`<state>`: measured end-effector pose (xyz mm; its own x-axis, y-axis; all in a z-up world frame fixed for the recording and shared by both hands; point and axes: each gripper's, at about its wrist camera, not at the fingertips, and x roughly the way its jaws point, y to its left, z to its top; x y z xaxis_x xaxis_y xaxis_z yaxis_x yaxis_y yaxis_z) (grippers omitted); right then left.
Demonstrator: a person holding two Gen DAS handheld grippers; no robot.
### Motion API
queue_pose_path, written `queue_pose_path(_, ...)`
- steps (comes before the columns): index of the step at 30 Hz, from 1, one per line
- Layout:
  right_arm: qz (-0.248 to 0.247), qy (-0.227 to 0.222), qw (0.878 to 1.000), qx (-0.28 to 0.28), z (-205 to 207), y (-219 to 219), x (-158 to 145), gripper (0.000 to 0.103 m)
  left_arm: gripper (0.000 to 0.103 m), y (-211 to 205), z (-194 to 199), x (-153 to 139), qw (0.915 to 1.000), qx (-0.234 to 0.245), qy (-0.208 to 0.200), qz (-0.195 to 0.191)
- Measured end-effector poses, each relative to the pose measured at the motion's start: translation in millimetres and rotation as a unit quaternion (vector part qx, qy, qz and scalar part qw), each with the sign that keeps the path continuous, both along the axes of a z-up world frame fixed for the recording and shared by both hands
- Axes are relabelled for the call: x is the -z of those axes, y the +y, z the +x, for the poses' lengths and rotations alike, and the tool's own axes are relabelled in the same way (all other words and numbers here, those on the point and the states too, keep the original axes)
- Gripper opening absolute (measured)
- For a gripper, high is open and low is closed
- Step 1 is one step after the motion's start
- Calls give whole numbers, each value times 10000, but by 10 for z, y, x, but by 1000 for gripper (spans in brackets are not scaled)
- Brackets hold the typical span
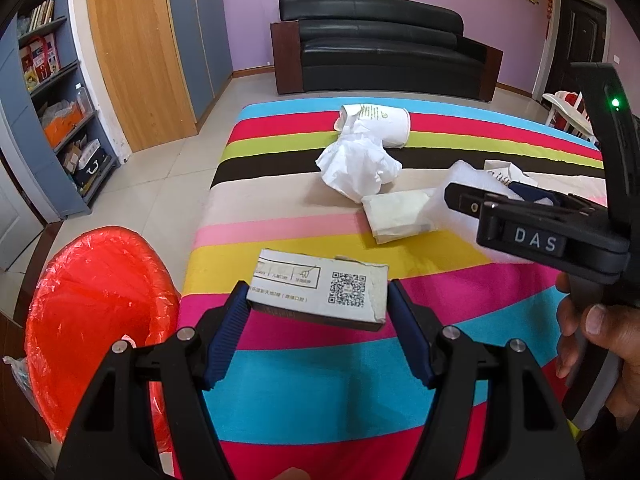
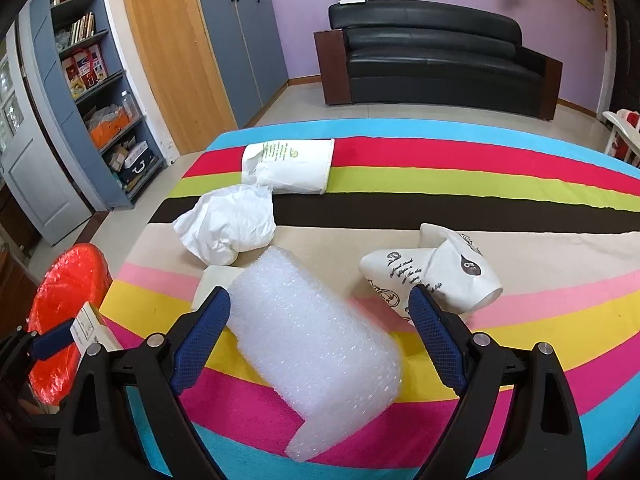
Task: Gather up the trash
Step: 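Grasp the bubble wrap with the right gripper while the left holds the box, then carry the box and bubble wrap over the red bin with both grippers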
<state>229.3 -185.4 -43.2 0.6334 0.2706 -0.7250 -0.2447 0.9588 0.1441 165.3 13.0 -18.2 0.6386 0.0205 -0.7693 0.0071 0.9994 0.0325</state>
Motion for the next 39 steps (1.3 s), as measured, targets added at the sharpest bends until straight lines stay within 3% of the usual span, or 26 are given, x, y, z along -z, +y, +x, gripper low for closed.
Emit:
queue_pose_path(5, -40, -13, 9996, -293, -56, 110, -12, 62, 67, 21, -7, -11, 10000, -32, -14, -19)
queue_pose_path(39, -145, -507, 9950, -853, -342, 323, -274, 53, 67, 439, -181, -203, 9984, -497, -272, -82)
